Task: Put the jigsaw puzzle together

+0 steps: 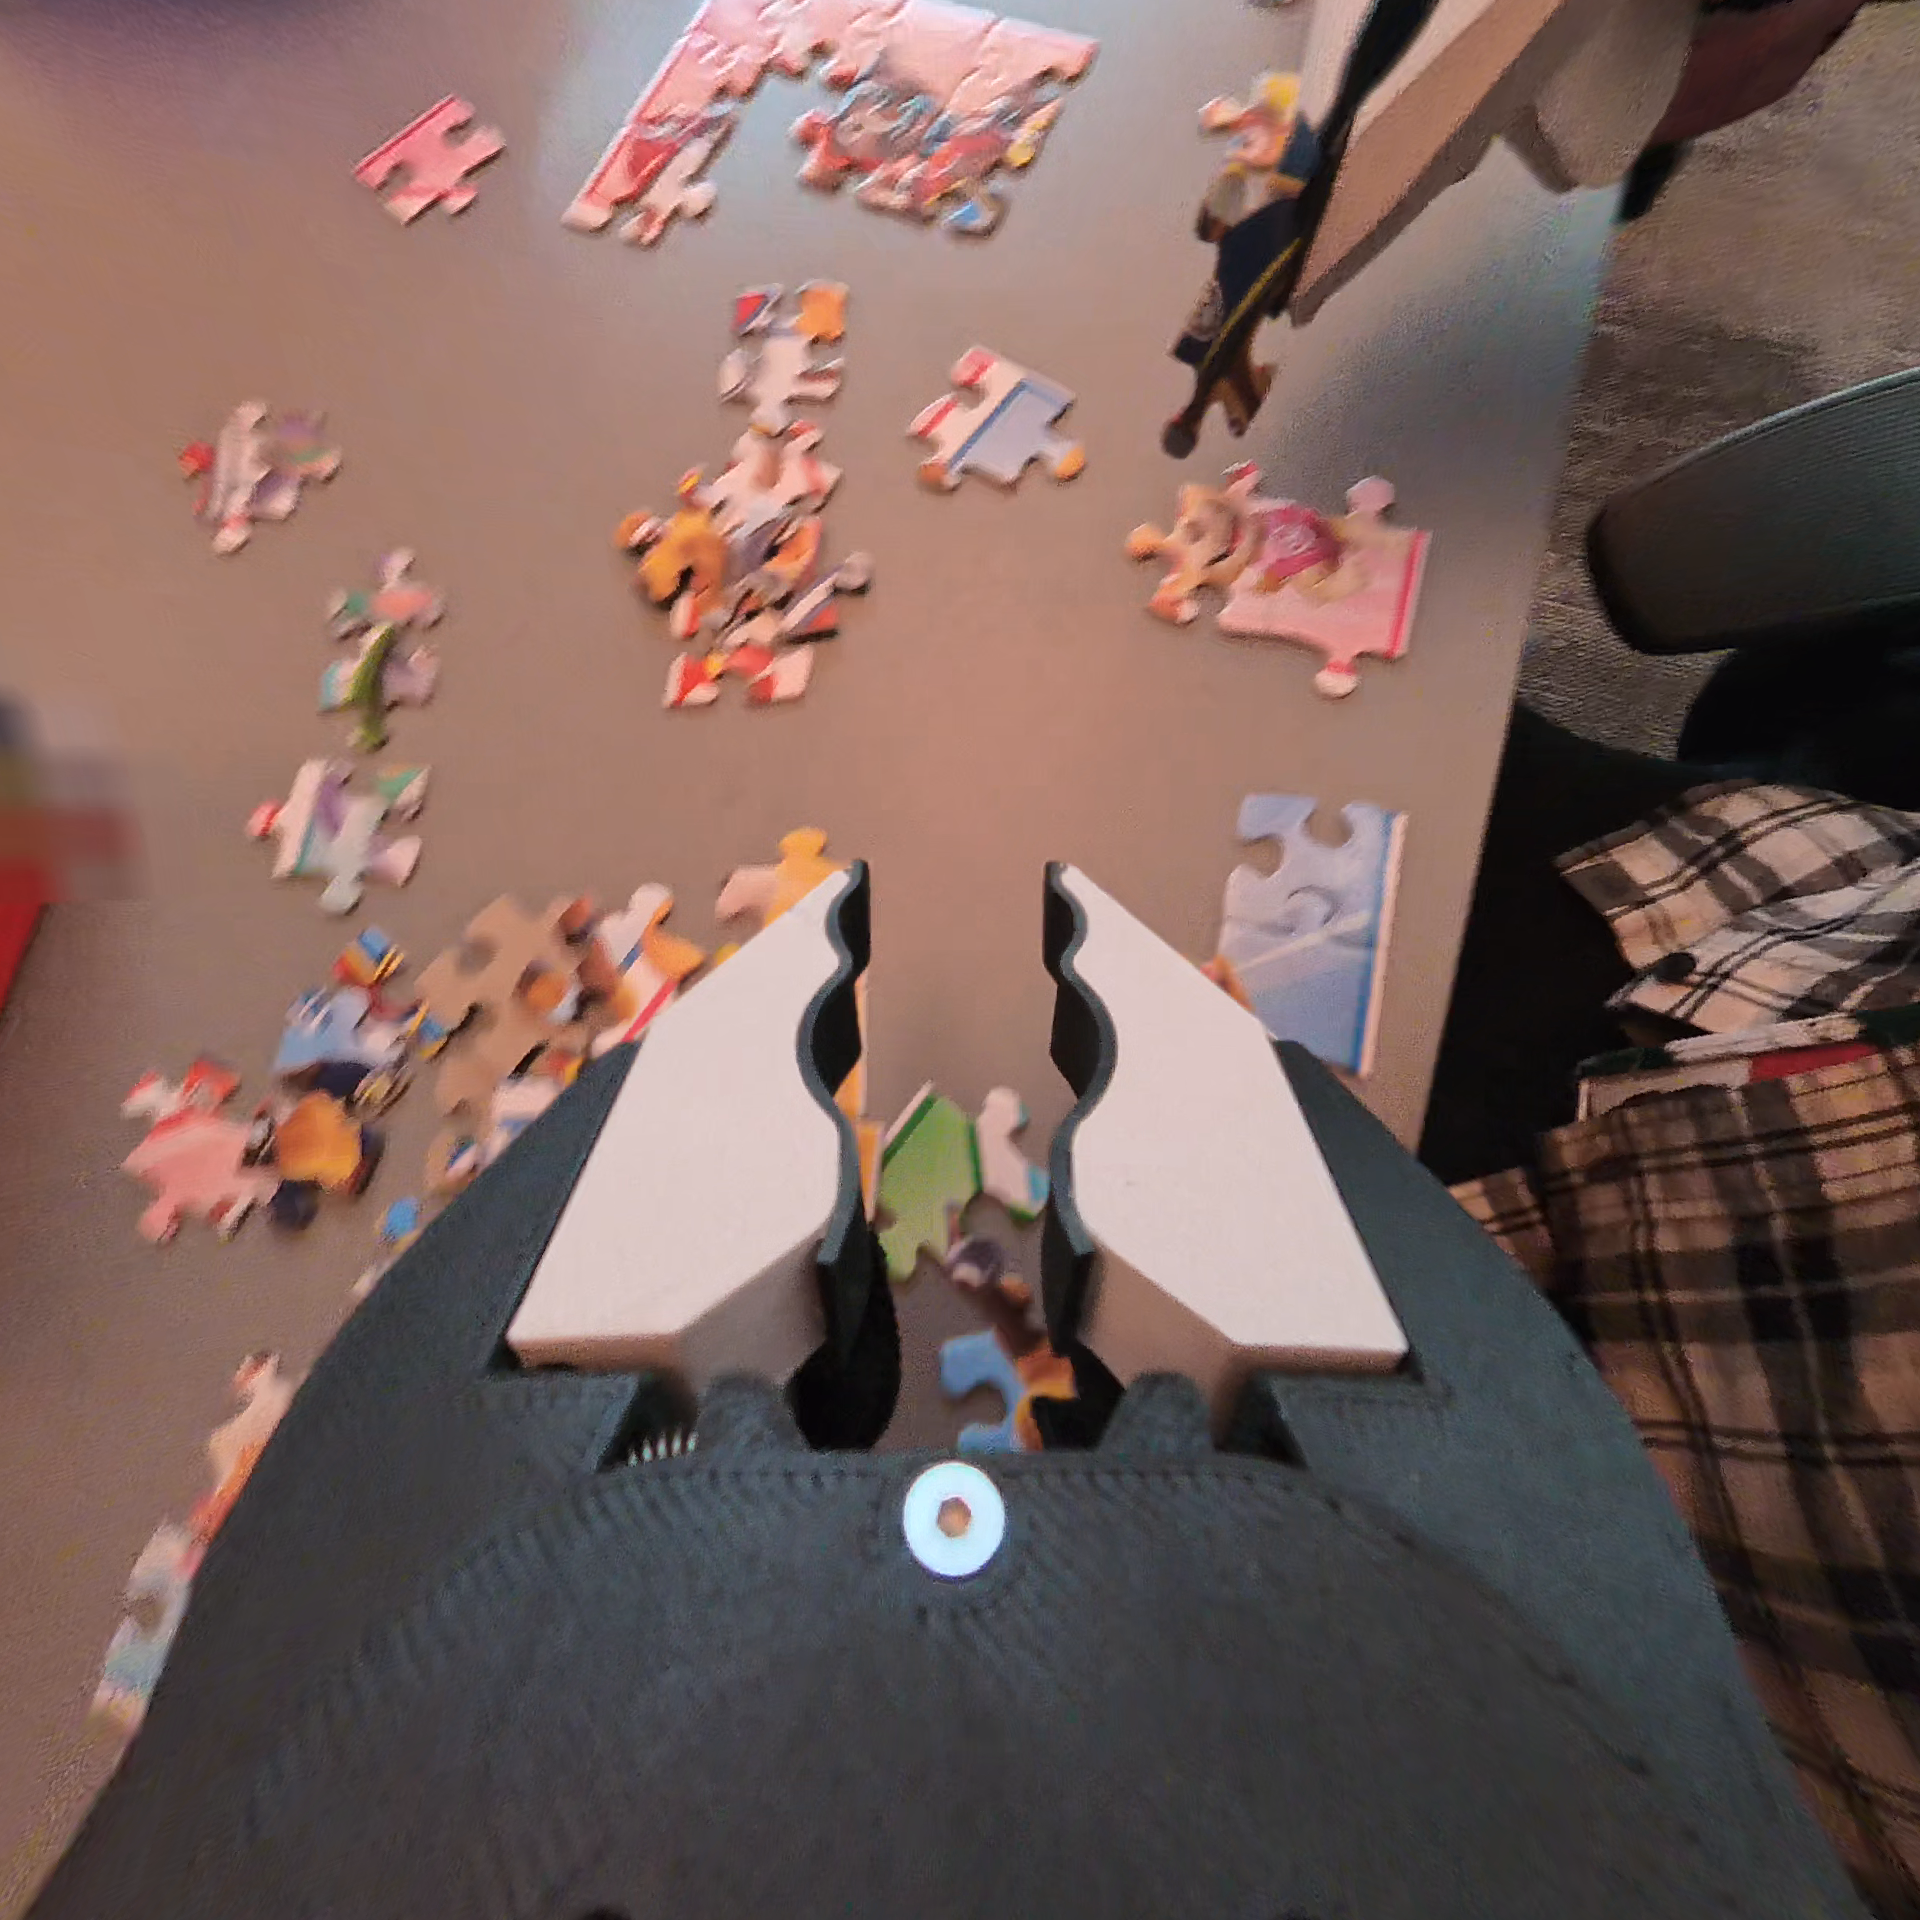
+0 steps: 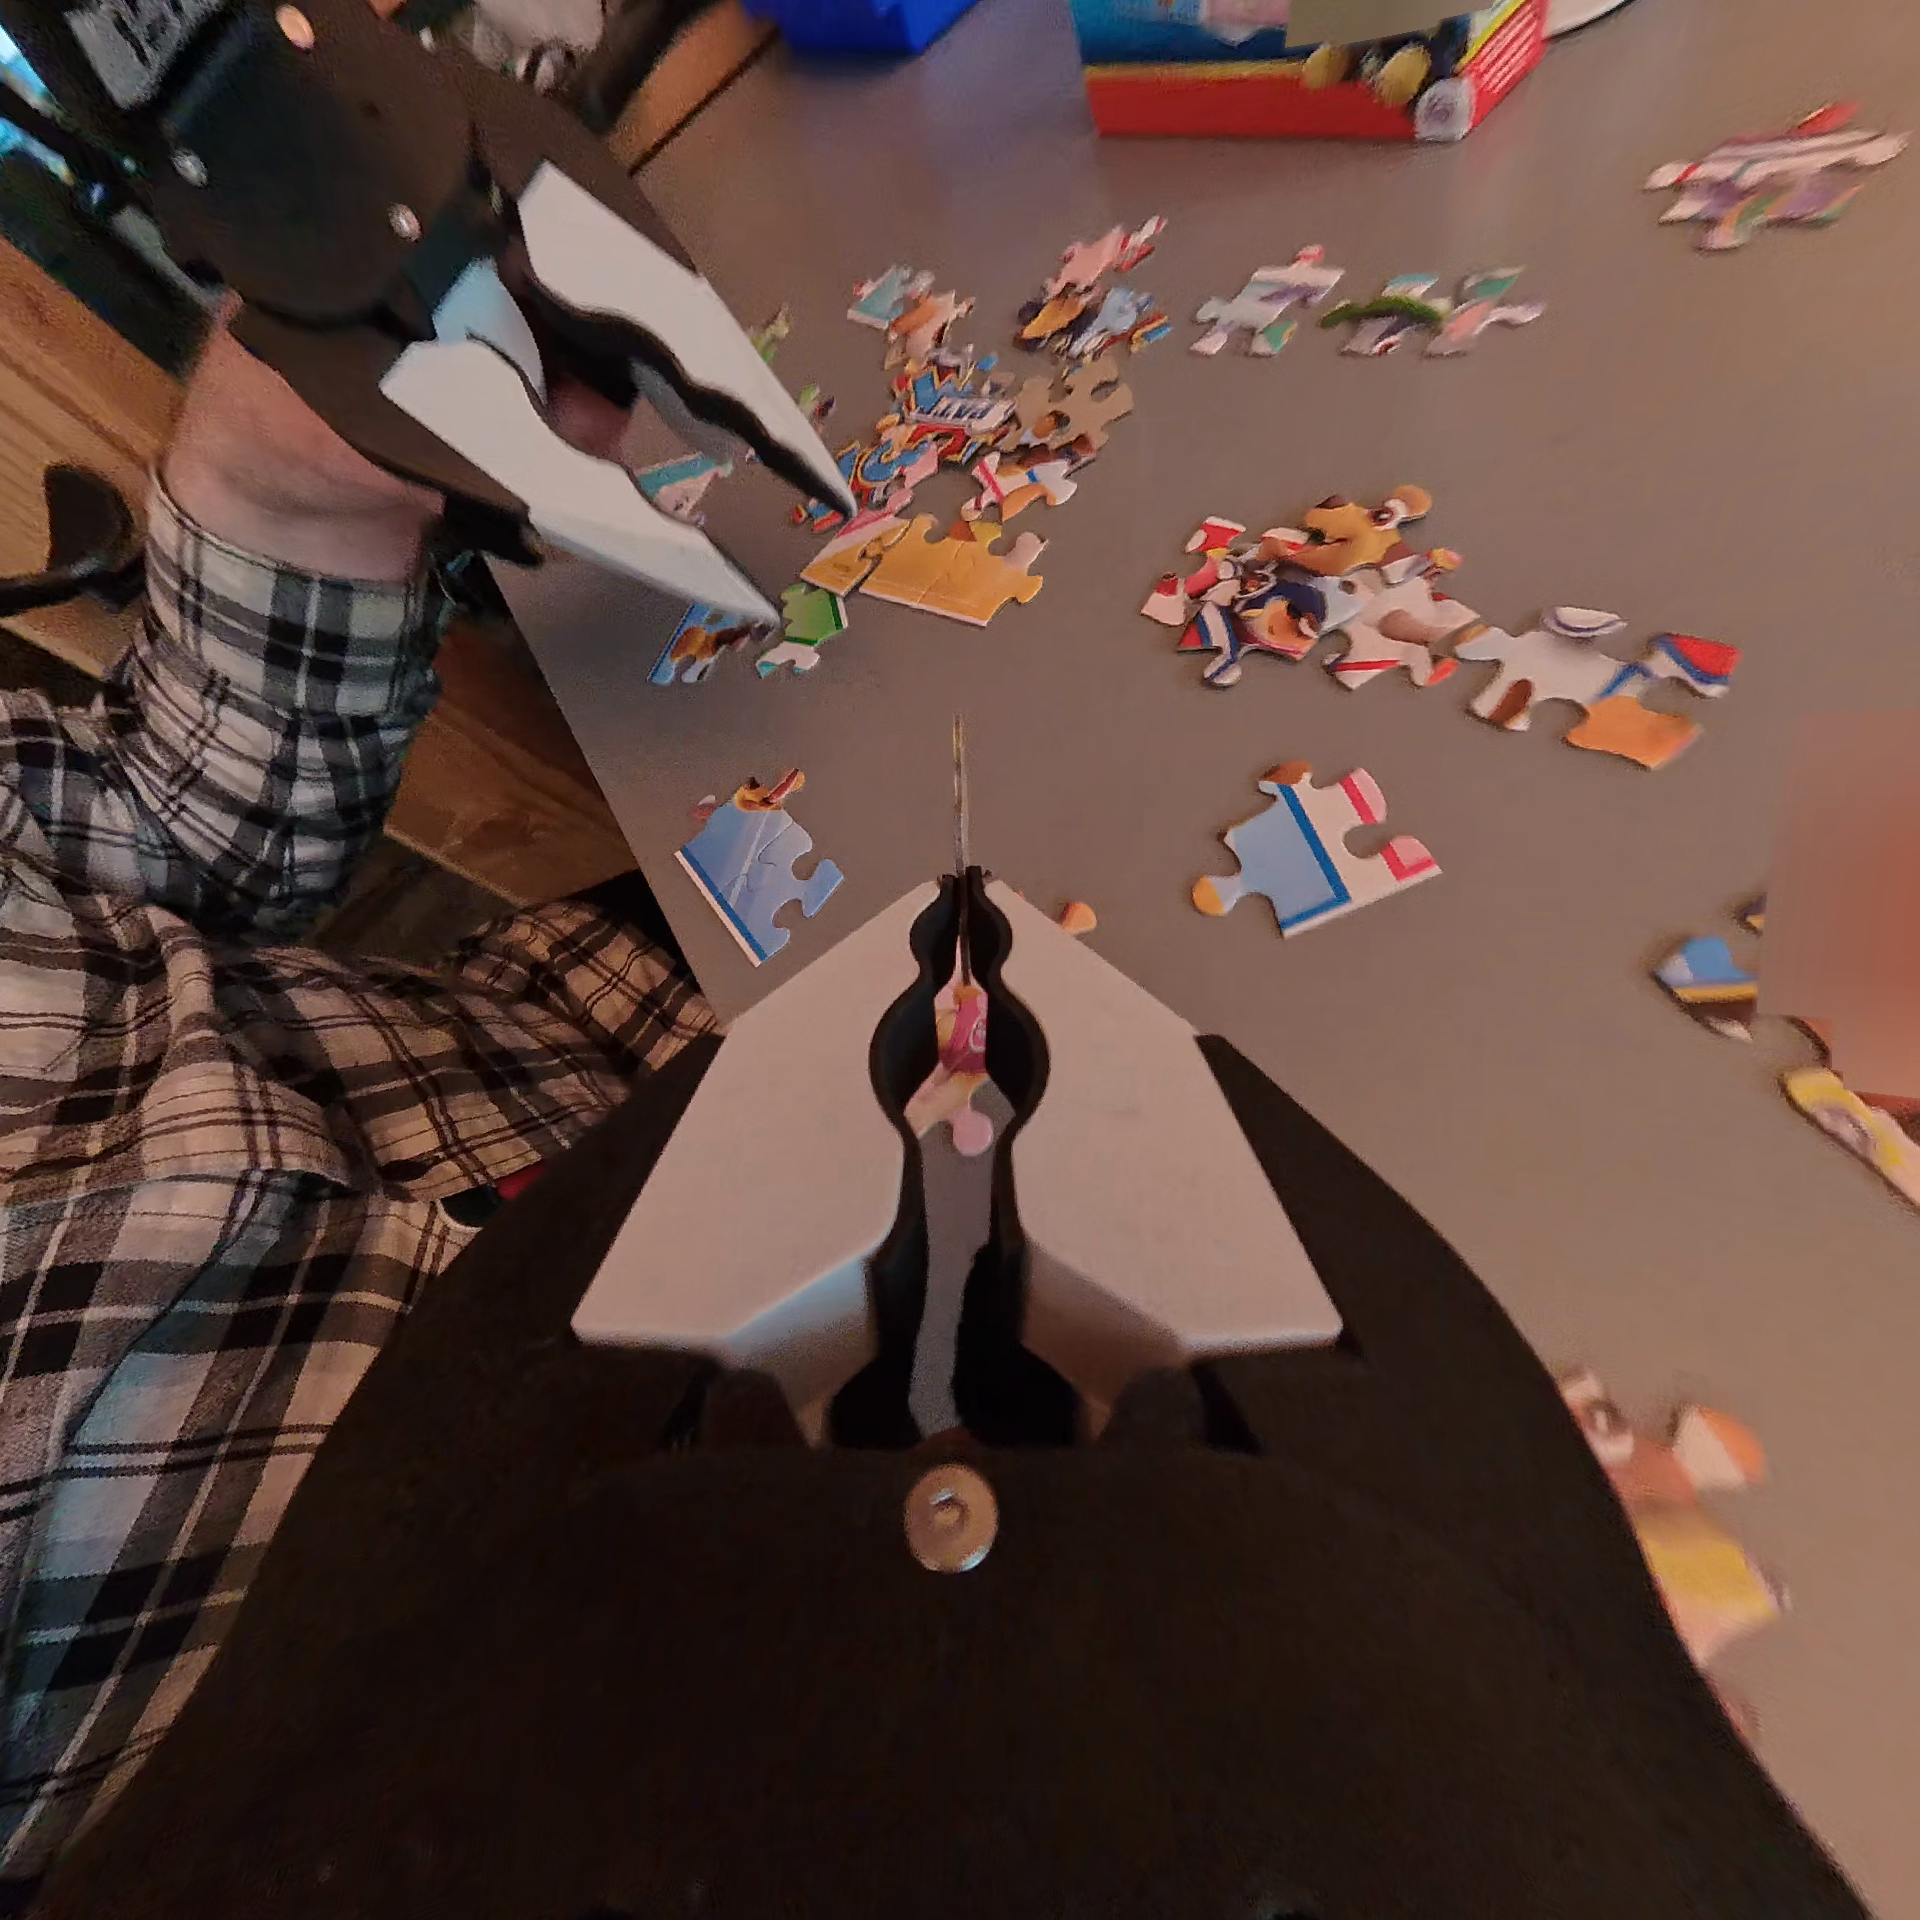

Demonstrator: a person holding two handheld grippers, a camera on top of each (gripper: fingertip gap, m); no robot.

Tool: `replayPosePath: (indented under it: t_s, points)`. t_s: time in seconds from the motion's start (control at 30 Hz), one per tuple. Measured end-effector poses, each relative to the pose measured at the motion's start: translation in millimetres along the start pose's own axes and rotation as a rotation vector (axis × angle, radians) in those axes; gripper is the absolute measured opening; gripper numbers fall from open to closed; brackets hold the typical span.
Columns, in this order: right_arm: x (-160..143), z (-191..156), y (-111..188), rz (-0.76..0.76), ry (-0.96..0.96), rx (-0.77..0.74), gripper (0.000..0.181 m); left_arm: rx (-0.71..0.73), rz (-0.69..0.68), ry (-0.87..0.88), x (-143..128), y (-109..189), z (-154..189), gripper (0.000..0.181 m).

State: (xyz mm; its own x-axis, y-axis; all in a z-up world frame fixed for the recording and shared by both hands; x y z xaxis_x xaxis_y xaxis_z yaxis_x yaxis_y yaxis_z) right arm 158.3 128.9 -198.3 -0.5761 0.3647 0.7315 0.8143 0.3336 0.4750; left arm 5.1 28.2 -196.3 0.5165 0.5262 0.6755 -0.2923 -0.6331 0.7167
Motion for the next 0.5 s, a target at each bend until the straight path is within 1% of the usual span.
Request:
replayPosePath:
  t_s: [0.13, 0.23, 0.33, 0.43, 0.5]
  points:
    - [5.0, 10.1, -32.8, -0.139, -0.002, 0.025, 0.000, 0.044, -0.044, 0.070, -25.8, 19.9, -18.0, 0.032]
    - [9.3, 17.9, -52.4, -0.226, -0.012, 0.039, 0.000, 0.070, -0.078, 0.098, -41.0, 26.3, -26.8, 0.033]
    - [12.2, 26.2, -67.1, -0.294, -0.039, 0.044, 0.001, 0.078, -0.089, 0.115, -49.4, 29.0, -32.2, 0.033]
    - [19.5, 38.0, -73.2, -0.318, -0.030, -0.032, 0.008, 0.090, -0.112, 0.126, -58.1, 30.2, -40.1, 0.033]
    - [25.9, 44.3, -72.5, -0.324, 0.006, -0.098, 0.018, 0.086, -0.122, 0.131, -61.9, 28.2, -46.5, 0.033]
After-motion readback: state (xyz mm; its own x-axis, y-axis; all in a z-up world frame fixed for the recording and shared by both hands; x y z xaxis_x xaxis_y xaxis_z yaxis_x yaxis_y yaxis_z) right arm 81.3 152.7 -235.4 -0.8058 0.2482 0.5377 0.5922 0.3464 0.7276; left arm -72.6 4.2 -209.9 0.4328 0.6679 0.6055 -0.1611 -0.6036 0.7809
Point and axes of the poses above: each gripper's, where its closed fingertips meet, y back along the fingers, x out of its top, z = x × y across the jaws, the point moved 4 cm from there along y, back along the fingers, and after that the axes turned 7 degrees about -y, right-handed, at the moved point
